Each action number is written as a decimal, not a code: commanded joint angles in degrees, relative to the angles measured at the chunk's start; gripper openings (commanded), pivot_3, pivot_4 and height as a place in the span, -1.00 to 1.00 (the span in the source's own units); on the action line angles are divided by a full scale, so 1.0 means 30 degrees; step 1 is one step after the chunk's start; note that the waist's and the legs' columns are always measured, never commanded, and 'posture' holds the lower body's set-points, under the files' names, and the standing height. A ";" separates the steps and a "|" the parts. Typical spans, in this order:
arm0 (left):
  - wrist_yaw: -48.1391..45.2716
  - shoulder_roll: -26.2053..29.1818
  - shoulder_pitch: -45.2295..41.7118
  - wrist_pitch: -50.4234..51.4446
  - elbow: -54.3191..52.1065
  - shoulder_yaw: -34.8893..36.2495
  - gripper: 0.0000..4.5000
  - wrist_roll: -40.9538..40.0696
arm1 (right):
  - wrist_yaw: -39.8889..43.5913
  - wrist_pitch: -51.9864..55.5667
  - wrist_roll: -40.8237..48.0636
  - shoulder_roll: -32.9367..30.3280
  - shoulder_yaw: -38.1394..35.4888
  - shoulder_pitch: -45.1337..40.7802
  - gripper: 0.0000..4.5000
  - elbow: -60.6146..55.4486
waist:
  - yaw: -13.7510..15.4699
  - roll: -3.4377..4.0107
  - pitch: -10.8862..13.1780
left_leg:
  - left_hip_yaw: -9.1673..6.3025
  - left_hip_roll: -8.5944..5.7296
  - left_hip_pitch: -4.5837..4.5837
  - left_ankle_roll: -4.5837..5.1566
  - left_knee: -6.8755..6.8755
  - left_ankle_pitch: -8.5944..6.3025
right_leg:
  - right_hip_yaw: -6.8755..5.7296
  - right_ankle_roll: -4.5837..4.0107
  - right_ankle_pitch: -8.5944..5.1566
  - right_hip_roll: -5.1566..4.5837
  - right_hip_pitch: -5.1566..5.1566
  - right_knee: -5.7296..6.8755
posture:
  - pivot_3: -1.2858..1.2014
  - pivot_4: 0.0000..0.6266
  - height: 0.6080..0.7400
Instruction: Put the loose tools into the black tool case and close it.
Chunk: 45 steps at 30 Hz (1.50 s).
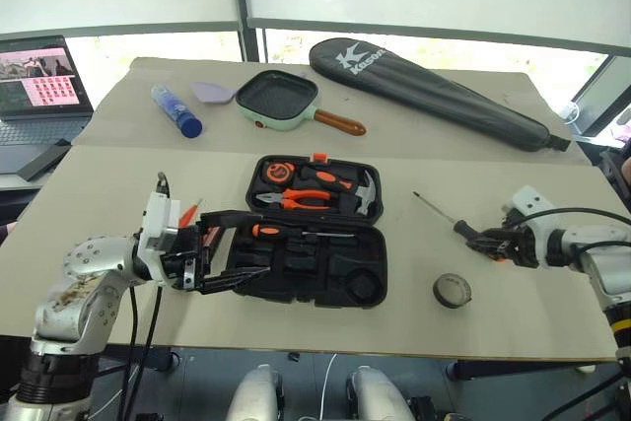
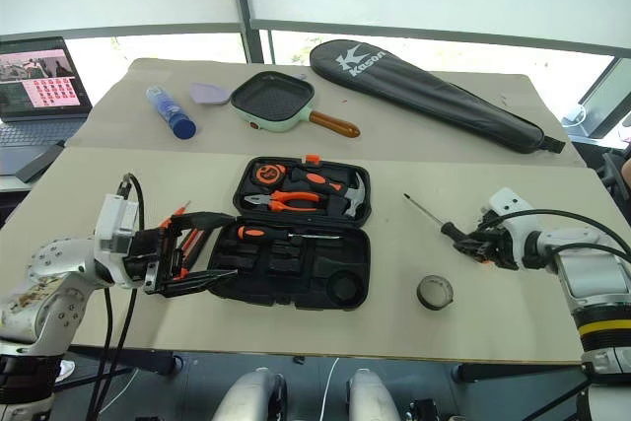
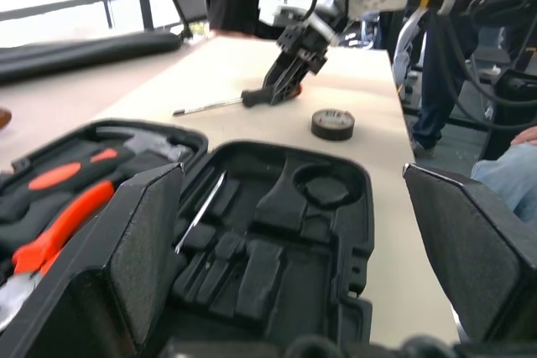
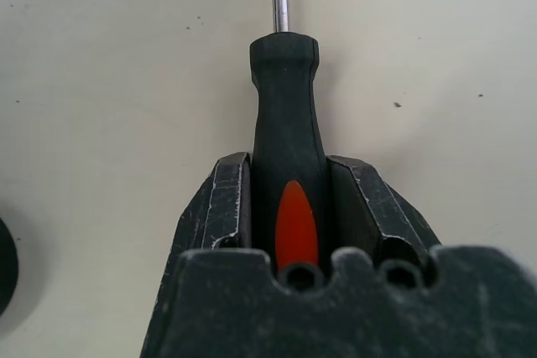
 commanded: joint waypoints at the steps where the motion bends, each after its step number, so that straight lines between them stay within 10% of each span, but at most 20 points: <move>1: 0.0525 -0.0180 -0.0006 0.0017 -0.0594 0.0920 1.00 -0.0814 | 0.3006 -0.3726 0.1681 -0.0680 -0.1743 -0.0899 -0.54 -0.2485 | -0.0002 0.0040 0.0026 | -0.0002 0.0001 0.0000 0.0000 0.0000 0.0000 | -0.0001 0.0000 0.0000 0.0002 0.0000 0.0001 | 0.03 -0.52 1.00; 6: 0.0186 0.0281 0.1103 -0.0543 0.0423 0.1361 1.00 -0.0008 | 0.5080 -0.0629 0.4344 0.0311 -0.0182 -0.3230 -0.54 -0.7169 | -0.0291 0.0065 0.0041 | -0.0065 0.0041 0.0035 -0.0001 -0.0009 -0.0001 | 0.0016 -0.0004 0.0004 0.0033 0.0001 0.0017 | 0.03 -0.52 1.00; 19: -0.0999 0.1697 0.3454 -0.3126 0.3041 0.2081 1.00 0.2440 | 0.1751 0.5473 -0.1099 0.4028 0.9016 -0.7607 -0.54 -0.8777 | 0.0167 0.0003 0.0055 | -0.0049 0.0025 -0.0112 -0.0009 0.0005 0.0005 | -0.0025 -0.0018 0.0019 -0.0059 -0.0201 0.0050 | 0.03 -0.52 1.00; 41: 0.0043 0.1335 0.3861 -0.3284 0.2634 0.1838 1.00 0.2545 | 0.2851 0.6328 -0.3383 0.5050 1.1381 -0.8154 -0.54 -0.8377 | -0.0012 0.0001 0.0055 | 0.0029 0.0029 -0.0206 -0.0010 0.0075 0.0006 | -0.0036 -0.0034 0.0026 -0.0011 -0.0316 0.0168 | 0.03 -0.52 1.00; 45: 0.0167 0.1308 0.3893 -0.3282 0.2601 0.1860 1.00 0.2560 | 0.3711 0.5422 -0.2620 0.5061 1.0491 -0.8550 0.17 -0.8449 | 0.0004 0.0001 0.0055 | 0.0027 0.0029 -0.0207 -0.0010 0.0122 0.0006 | -0.0037 -0.0037 0.0024 -0.0011 -0.0314 0.0207 | 0.03 -0.52 1.00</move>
